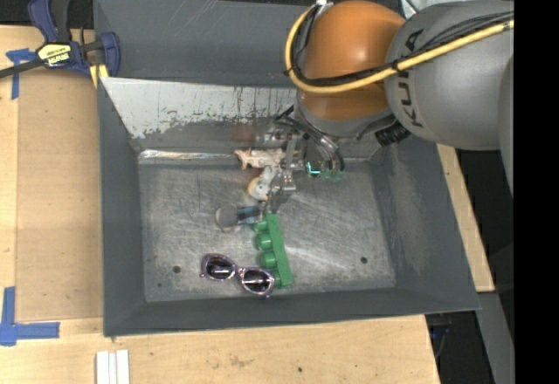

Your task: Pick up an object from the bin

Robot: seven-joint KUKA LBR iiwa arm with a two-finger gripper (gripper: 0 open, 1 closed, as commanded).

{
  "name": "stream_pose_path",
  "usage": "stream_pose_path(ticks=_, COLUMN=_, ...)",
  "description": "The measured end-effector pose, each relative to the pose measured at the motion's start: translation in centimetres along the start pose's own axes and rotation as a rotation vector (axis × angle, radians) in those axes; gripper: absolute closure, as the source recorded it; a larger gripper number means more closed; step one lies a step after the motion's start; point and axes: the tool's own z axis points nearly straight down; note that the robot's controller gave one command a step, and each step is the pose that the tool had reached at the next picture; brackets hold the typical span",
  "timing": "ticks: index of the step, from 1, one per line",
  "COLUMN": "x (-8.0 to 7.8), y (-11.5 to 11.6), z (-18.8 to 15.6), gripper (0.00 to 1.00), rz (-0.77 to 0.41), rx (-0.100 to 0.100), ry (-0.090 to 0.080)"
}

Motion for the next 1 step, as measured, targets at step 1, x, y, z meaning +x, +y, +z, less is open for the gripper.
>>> stream_pose_path(ticks=1, x=-0.17, y=-0.03, z=-0.48, gripper=0.0, rz=0.001, rx=-0.001, ry=-0.008)
